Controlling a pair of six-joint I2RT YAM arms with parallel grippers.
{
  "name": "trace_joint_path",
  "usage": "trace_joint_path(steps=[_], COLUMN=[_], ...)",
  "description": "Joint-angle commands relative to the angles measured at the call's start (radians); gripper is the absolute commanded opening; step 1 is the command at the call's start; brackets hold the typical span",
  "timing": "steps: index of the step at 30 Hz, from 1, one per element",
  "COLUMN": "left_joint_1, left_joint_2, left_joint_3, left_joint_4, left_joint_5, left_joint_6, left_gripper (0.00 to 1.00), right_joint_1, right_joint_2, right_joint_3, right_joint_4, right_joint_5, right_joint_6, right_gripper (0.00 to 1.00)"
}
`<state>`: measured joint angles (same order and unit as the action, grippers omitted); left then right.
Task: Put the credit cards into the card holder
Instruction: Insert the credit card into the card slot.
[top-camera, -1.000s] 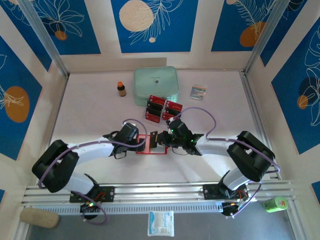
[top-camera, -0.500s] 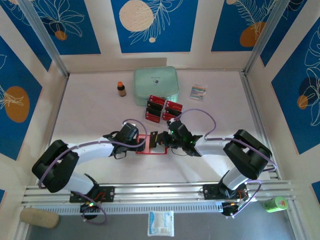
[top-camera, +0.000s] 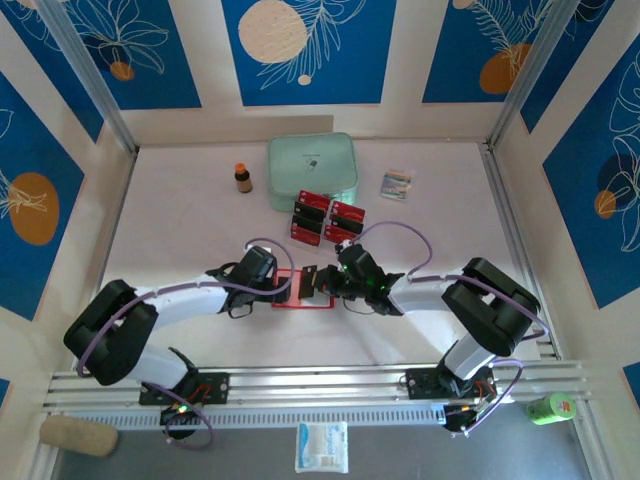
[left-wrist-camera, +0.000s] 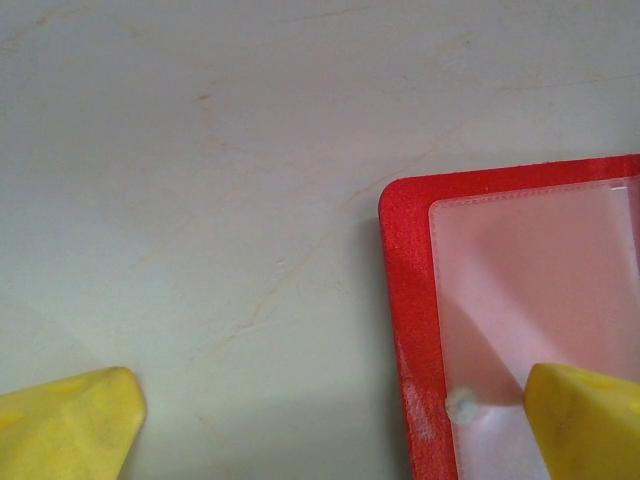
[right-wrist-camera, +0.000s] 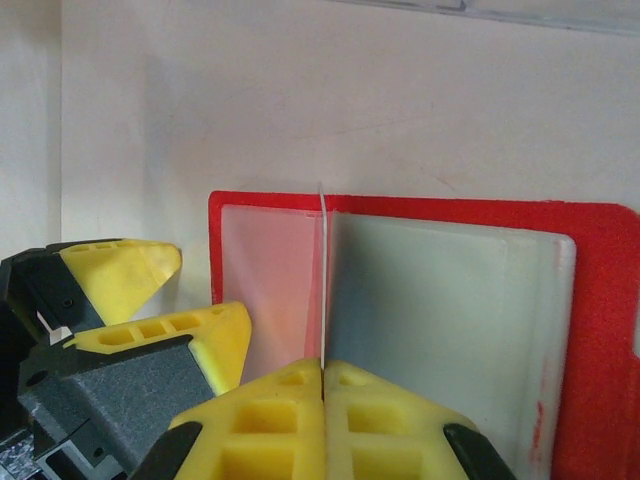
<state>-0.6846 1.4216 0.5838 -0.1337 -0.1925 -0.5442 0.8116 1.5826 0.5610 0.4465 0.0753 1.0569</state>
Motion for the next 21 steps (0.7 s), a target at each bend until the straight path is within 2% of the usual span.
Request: trace_joint_path(steps=[1,21], left_joint_1=[0.008,0.009], left_joint_2=[0.030,0.025], left_joint_3=[-0.039,-0.046], left_joint_4=[-0.047,-0.043], left_joint_5=[-0.002,0.001], left_joint_6=[-0.020,-0.022], left_gripper=[1.00,1.00], right_joint_1=[0.005,0.011], right_joint_2=[0.015,0.037], right_joint_3=[-0.010,-0.025], right_joint_4=[0.028,0.057], right_joint_5=[-0.005,-0.034], right_joint_6=[0.015,0.043], right_gripper=[0.00,0.00])
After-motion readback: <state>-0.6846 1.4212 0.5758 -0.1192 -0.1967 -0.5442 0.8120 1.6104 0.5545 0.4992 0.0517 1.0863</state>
